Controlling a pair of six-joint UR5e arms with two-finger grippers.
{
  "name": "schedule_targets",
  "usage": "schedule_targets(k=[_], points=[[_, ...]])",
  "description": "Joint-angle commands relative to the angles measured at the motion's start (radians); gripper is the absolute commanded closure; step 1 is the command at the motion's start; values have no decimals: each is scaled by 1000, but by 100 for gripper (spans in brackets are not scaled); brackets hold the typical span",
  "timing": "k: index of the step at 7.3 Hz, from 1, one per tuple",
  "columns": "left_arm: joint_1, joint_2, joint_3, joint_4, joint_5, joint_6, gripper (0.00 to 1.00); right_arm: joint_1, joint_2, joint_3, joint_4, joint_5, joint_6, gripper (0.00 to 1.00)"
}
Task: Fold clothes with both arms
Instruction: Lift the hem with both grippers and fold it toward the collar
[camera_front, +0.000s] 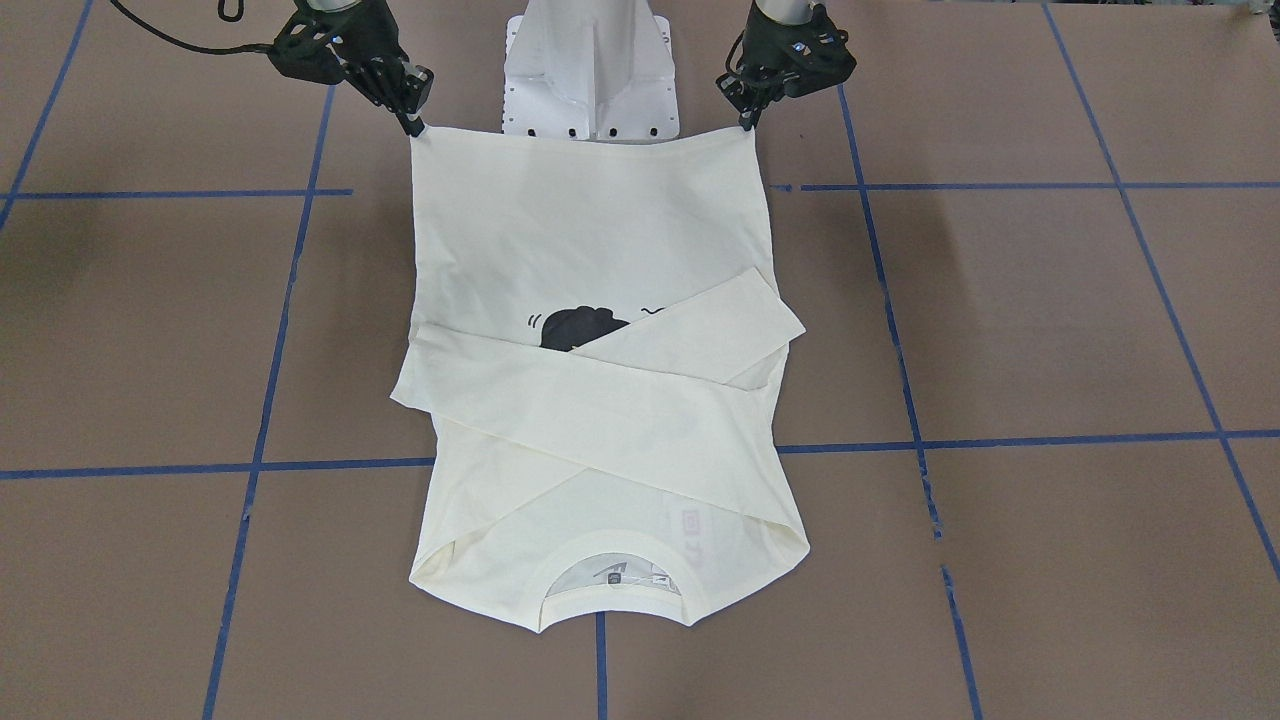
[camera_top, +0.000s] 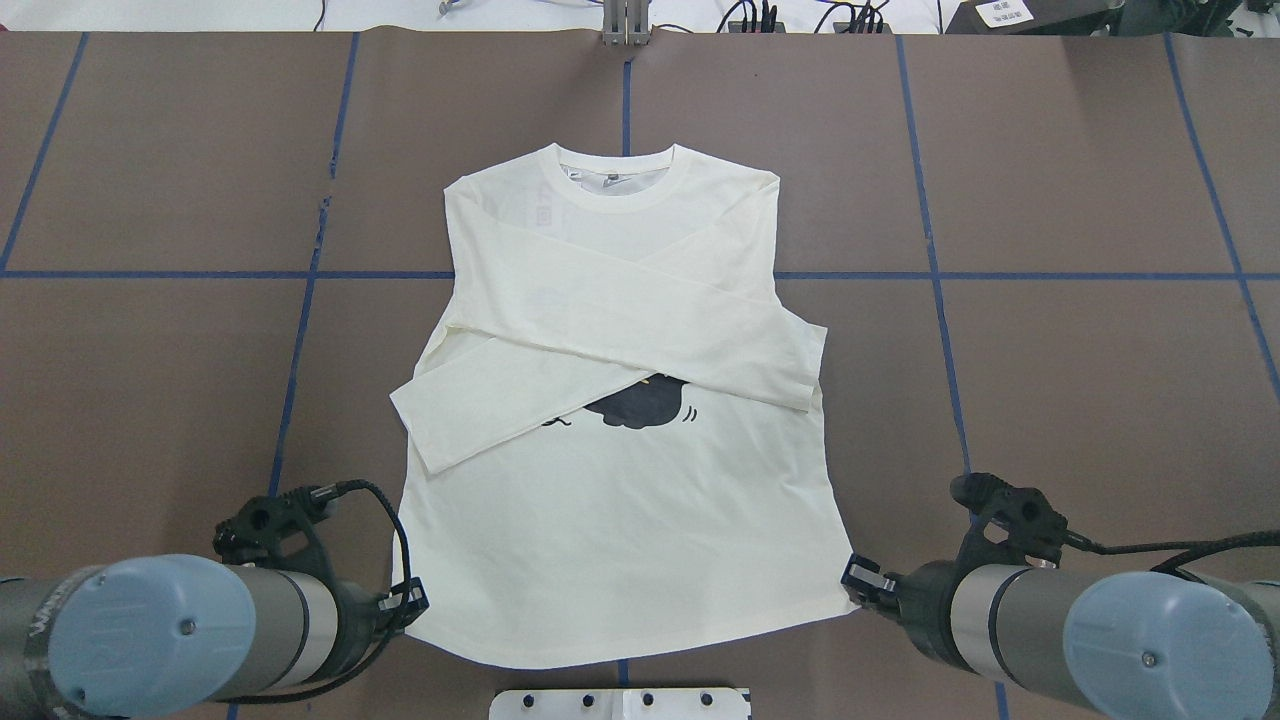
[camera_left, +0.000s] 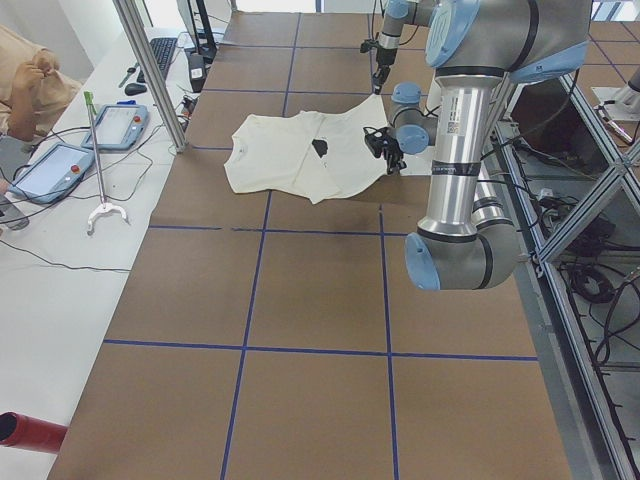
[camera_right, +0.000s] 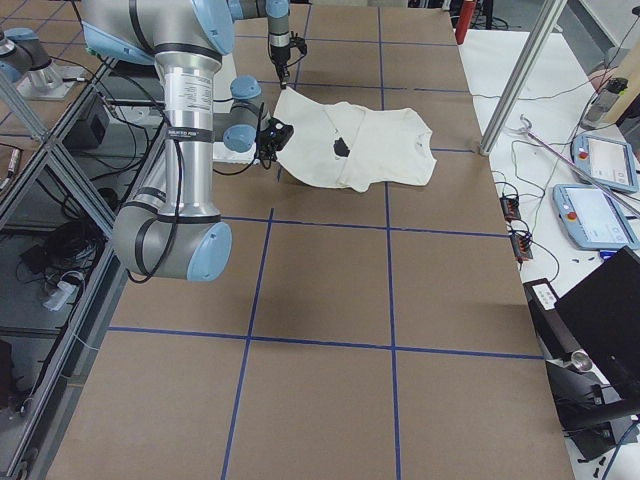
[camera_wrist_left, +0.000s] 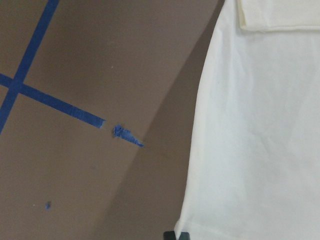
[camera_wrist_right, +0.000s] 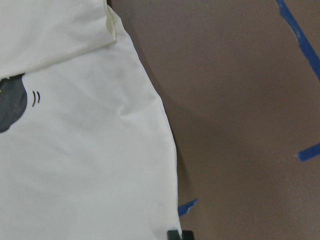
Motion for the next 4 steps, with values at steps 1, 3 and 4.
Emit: schedule_targets(k=[1,3,4], points=[[-211,-118,40,12,-12,157,100,153,91,-43,-3,18,-119,100],[-354,-194,228,0,-65,332,100,390,281,-271,-2,144,-281,100],[-409,-226,300,-28,-67,371,100,517,379,-403,-3,276,-371,100]])
